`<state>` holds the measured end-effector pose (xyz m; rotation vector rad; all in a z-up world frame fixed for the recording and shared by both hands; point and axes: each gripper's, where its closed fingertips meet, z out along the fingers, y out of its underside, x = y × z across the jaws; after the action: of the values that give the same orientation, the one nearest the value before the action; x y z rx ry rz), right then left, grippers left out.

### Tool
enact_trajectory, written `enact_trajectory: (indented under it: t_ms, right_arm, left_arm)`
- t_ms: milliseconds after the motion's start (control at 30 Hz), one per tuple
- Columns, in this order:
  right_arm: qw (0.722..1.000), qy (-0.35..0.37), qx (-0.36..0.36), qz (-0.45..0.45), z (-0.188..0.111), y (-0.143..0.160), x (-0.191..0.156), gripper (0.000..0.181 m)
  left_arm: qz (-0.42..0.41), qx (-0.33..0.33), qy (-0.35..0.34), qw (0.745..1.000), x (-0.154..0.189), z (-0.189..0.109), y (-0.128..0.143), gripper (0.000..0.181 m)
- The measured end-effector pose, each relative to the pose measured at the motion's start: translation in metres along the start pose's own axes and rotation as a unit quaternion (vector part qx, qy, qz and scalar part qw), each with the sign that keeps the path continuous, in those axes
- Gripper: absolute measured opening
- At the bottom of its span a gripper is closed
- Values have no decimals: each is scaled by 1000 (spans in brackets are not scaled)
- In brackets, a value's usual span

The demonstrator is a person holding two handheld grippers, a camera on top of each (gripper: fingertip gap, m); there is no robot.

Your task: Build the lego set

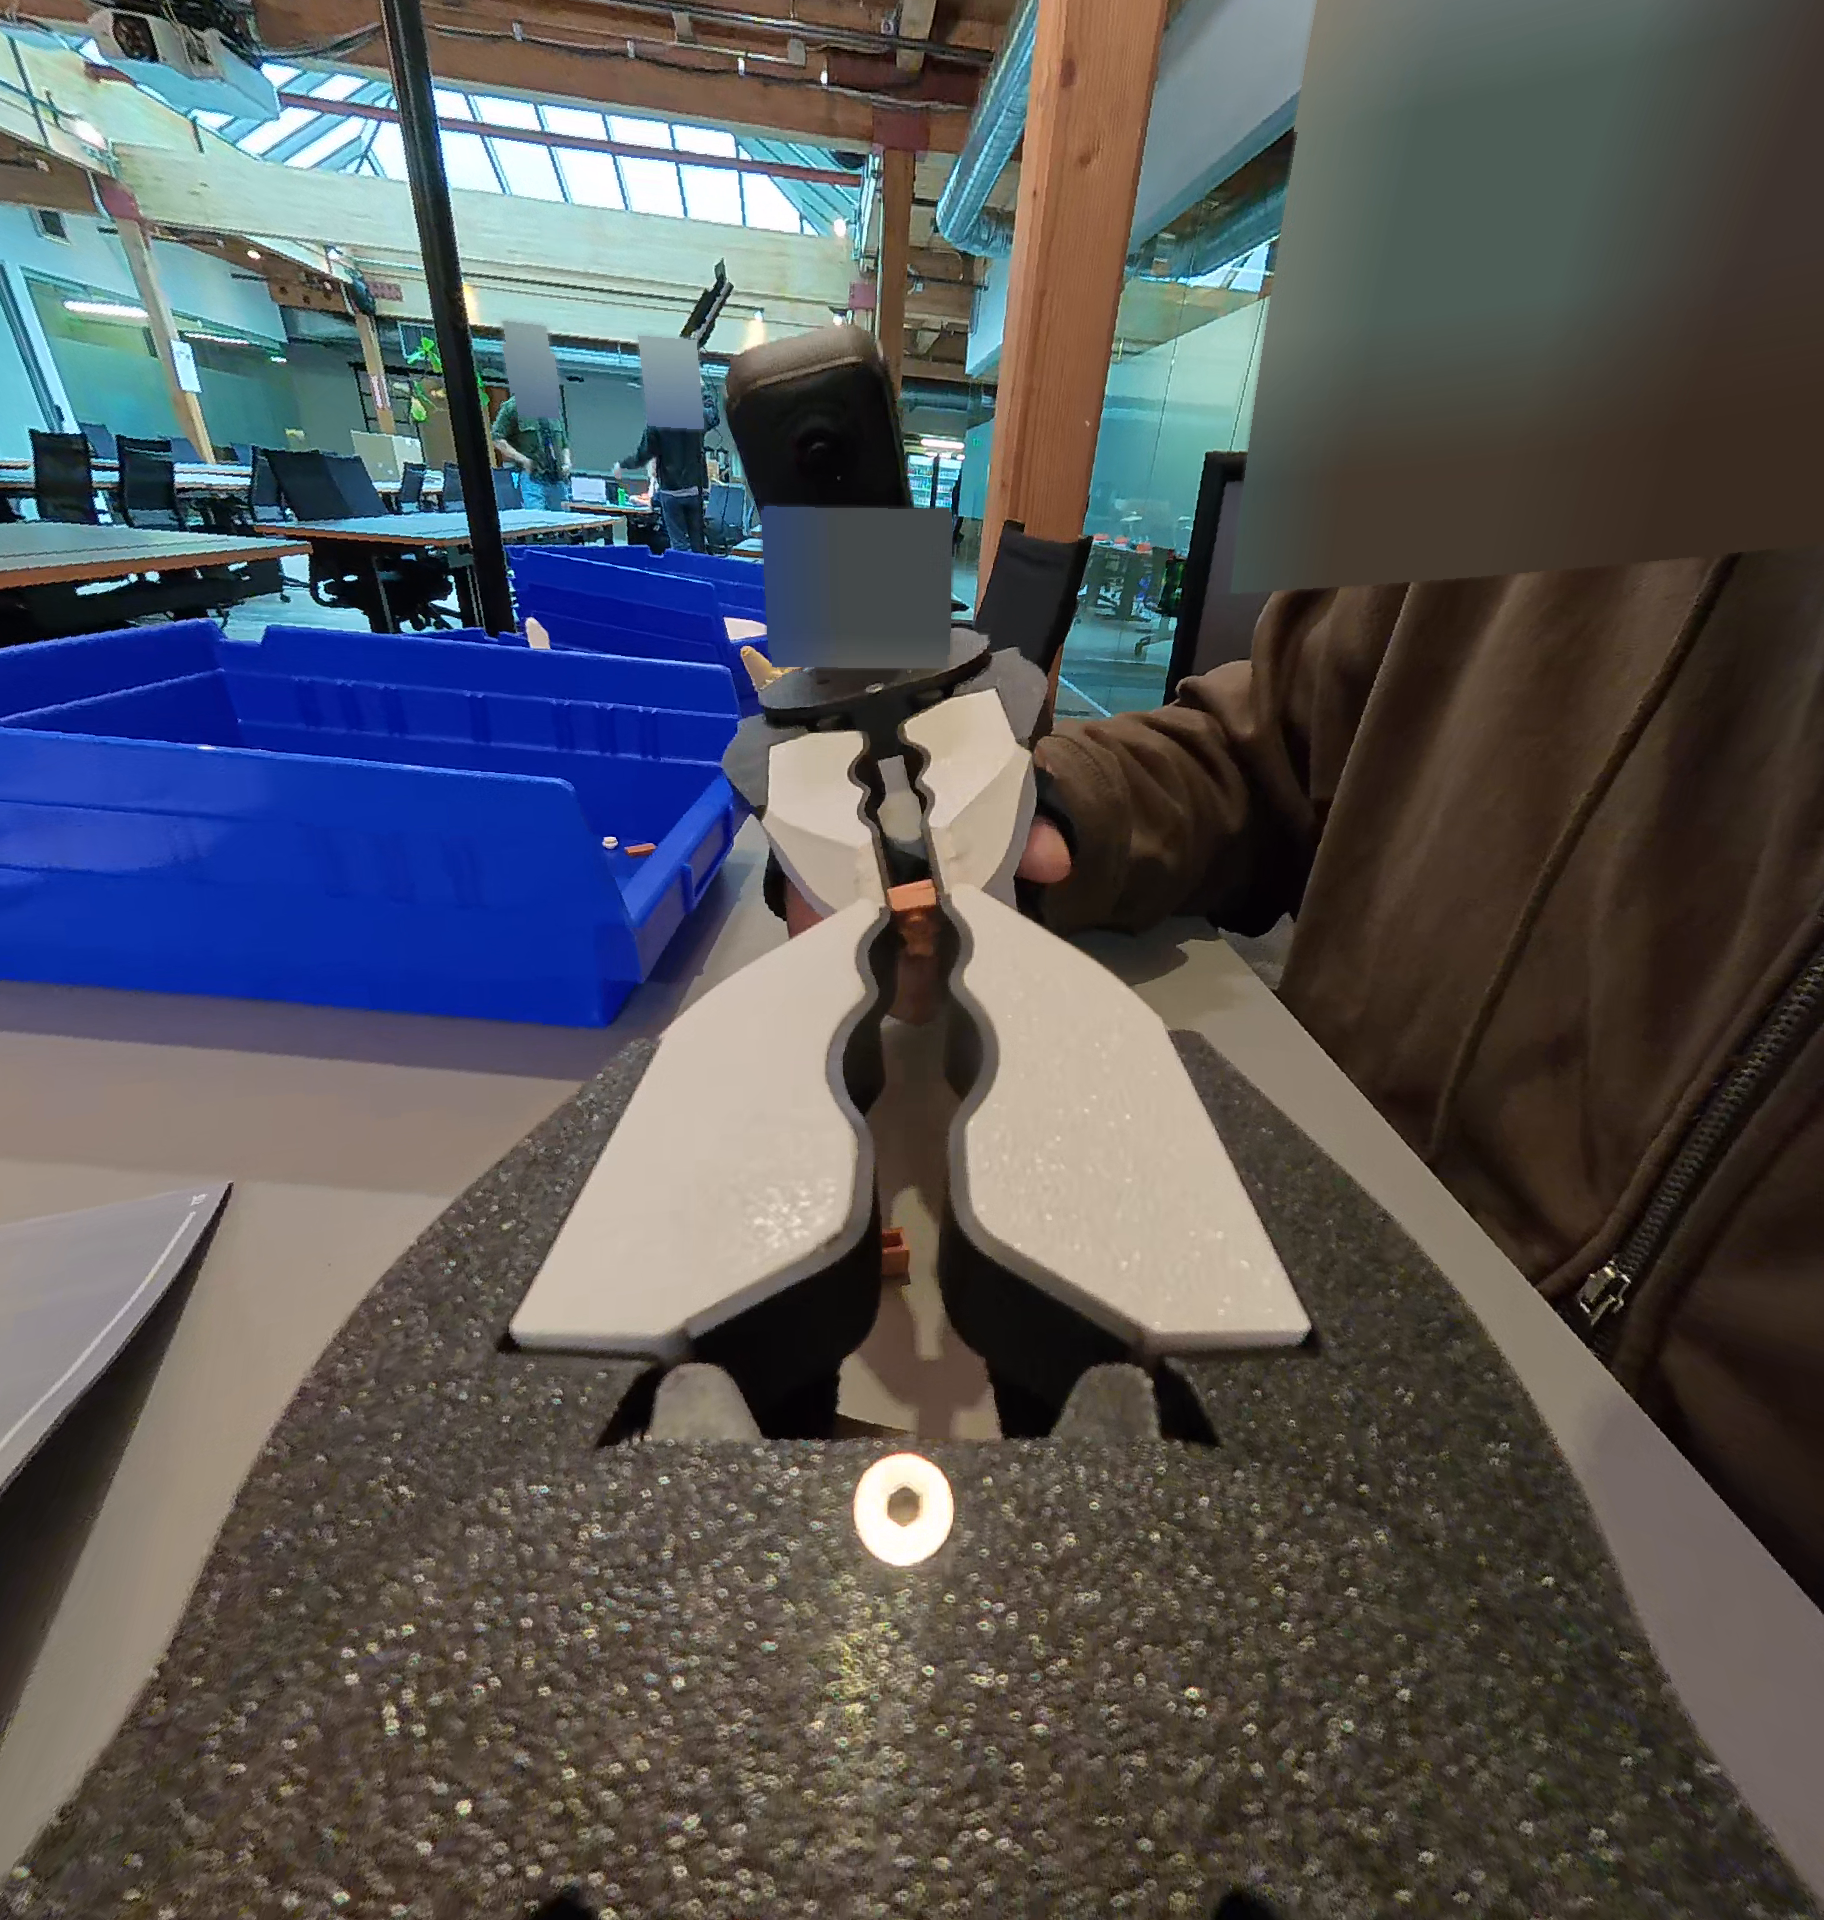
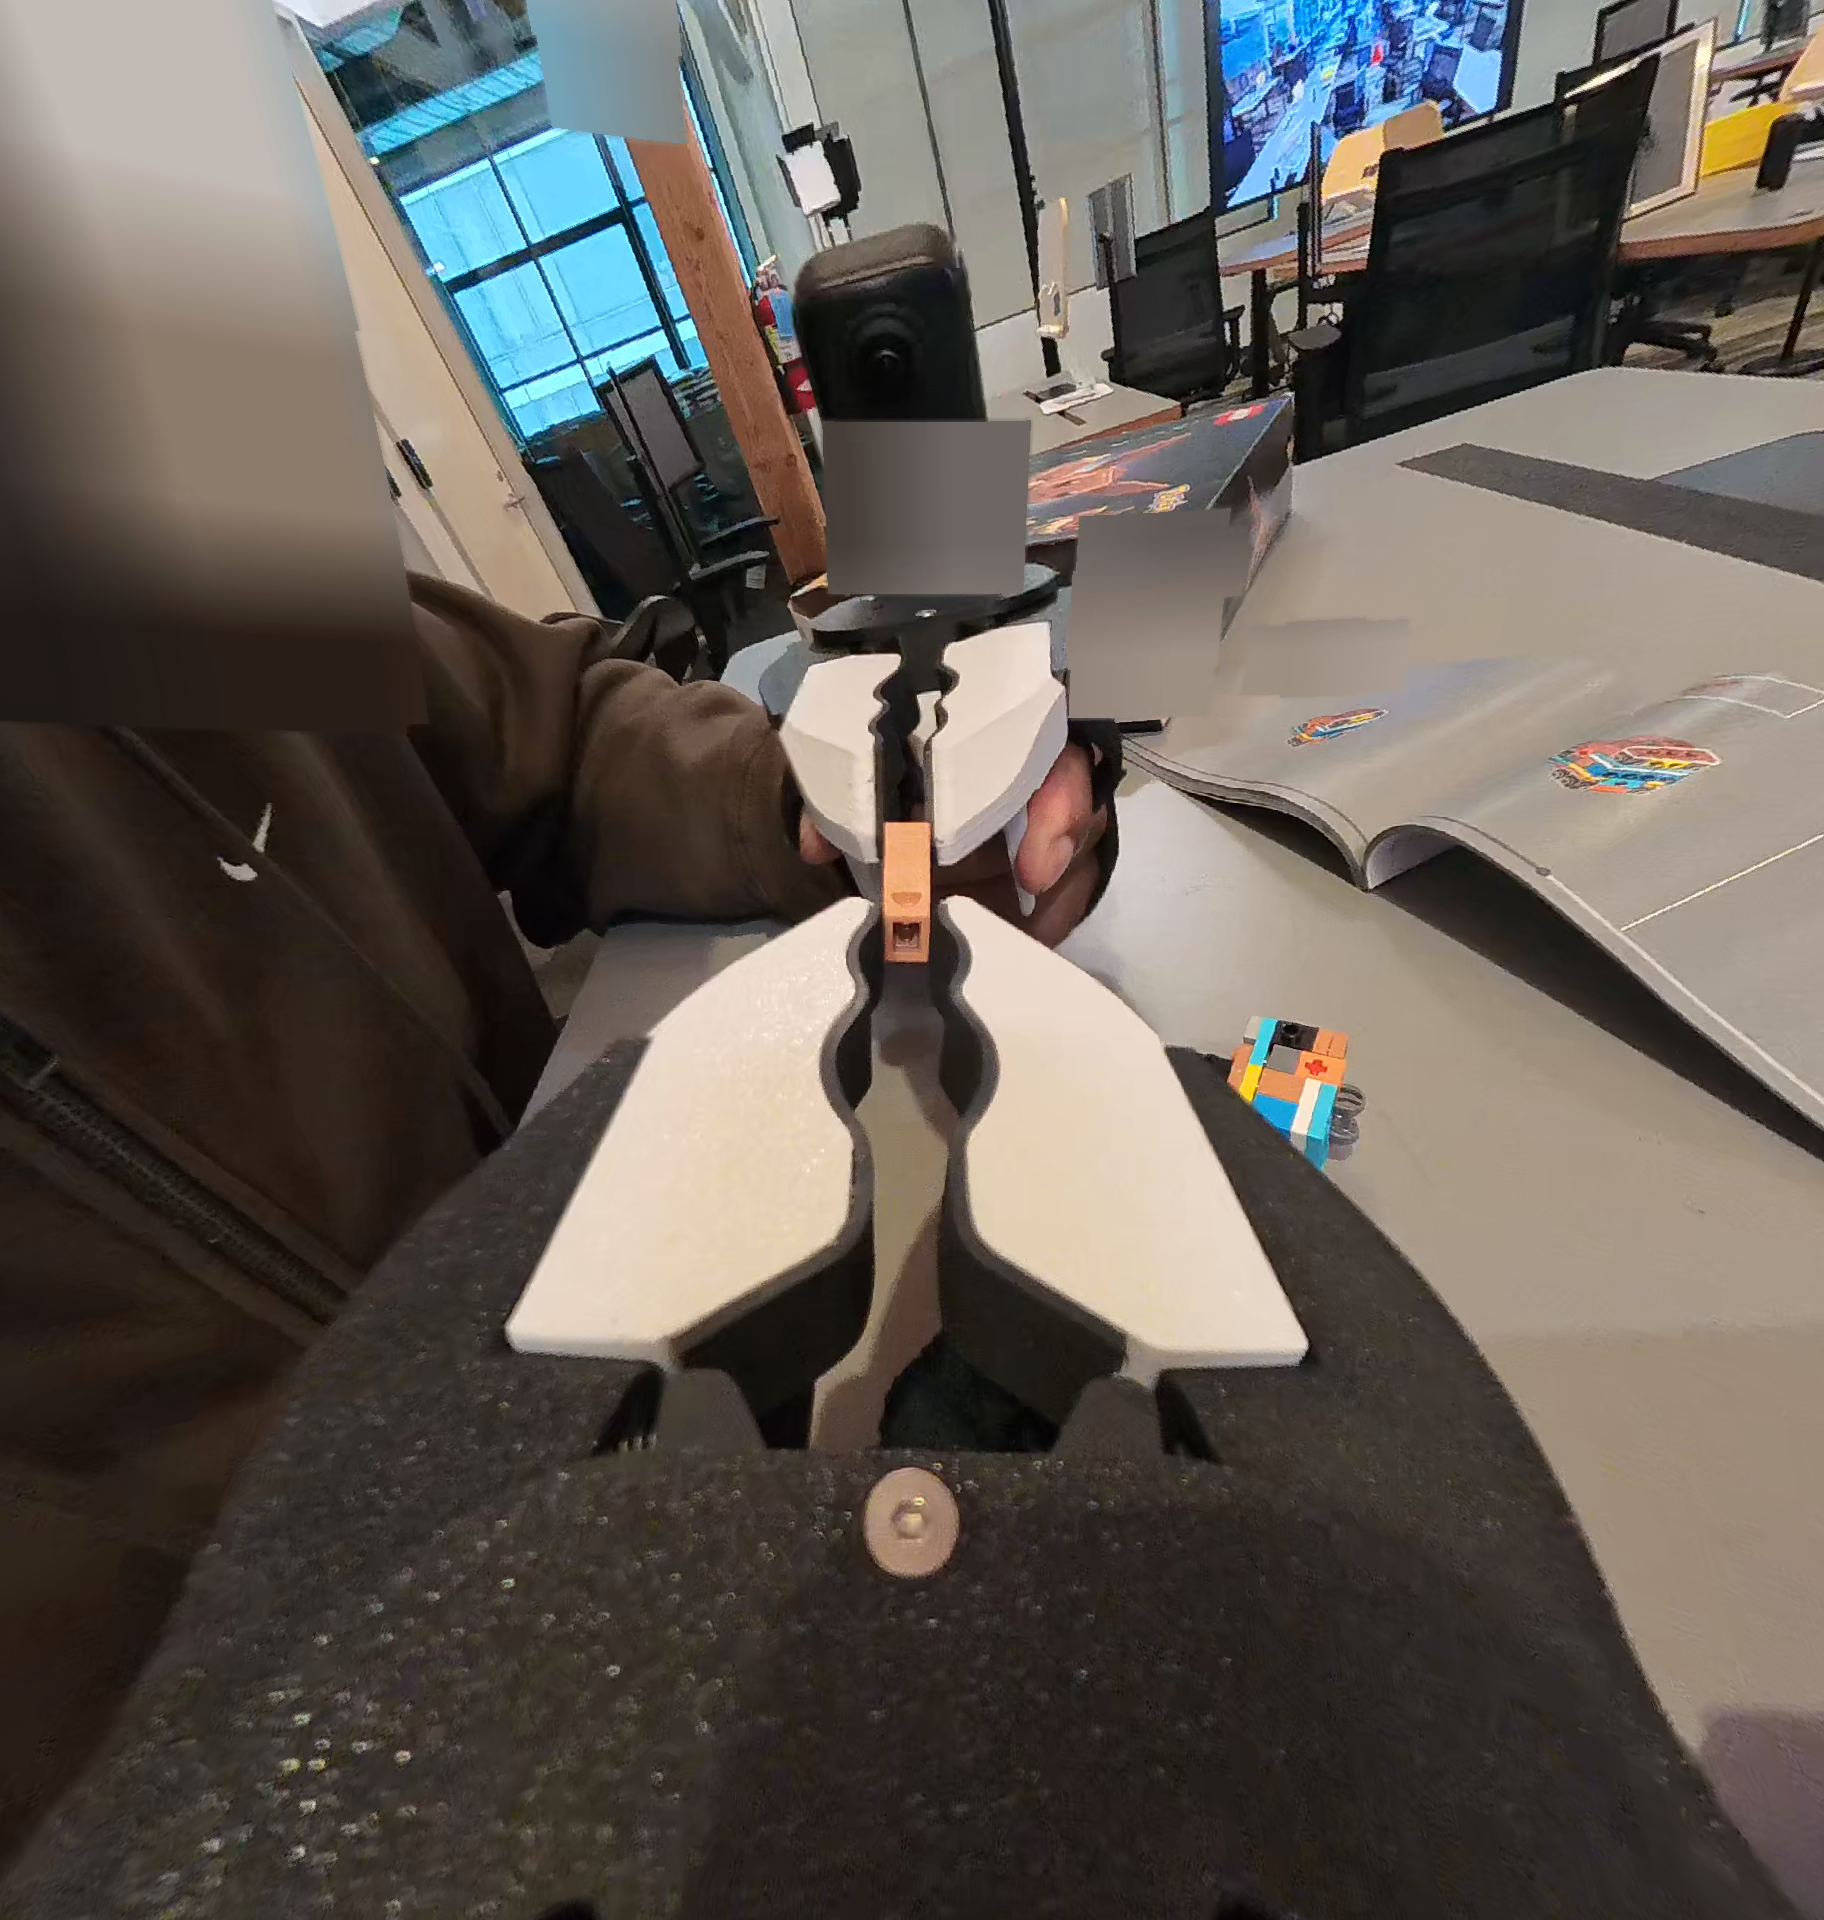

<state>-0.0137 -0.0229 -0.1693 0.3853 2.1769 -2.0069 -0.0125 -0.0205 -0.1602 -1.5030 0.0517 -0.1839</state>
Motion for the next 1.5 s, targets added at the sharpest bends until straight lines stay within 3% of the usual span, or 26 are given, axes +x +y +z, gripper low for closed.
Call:
enact_trajectory:
  t_ms: [133, 200, 333, 533, 767, 967, 1167, 1300, 1500]
  right_arm:
    - [1000, 1, 5, 0, 0, -2, 0, 8]
    - [1000, 10, 24, 12, -8, -7, 6, 8]
    - [997, 25, 61, 43, -24, -20, 22, 8]
    - [987, 119, -89, -53, -17, 20, 40, 8]
    - [925, 238, -276, -103, -45, 74, 86, 8]
    - [897, 257, -341, -115, -52, 97, 95, 8]
    - [899, 257, -338, -110, -53, 97, 95, 9]
    - [904, 253, -323, -117, -52, 90, 92, 20]
    - [927, 224, -181, -239, -28, 37, 63, 19]
  left_arm:
    - [-4, 4, 2, 1000, 0, 0, -1, 6]
    - [-22, 44, 5, 999, -2, -9, -14, 7]
    - [-21, 61, -46, 997, -26, -30, -24, 6]
    - [-18, 62, -47, 997, -27, -28, -19, 7]
    - [-16, 65, -48, 997, -30, -32, -18, 7]
    - [-16, 59, -47, 997, -30, -31, -15, 7]
    - [-20, 57, -46, 997, -30, -31, -13, 7]
    - [-26, 50, -47, 997, -31, -29, -10, 7]
    - [-140, -21, -37, 989, -29, -5, 19, 7]
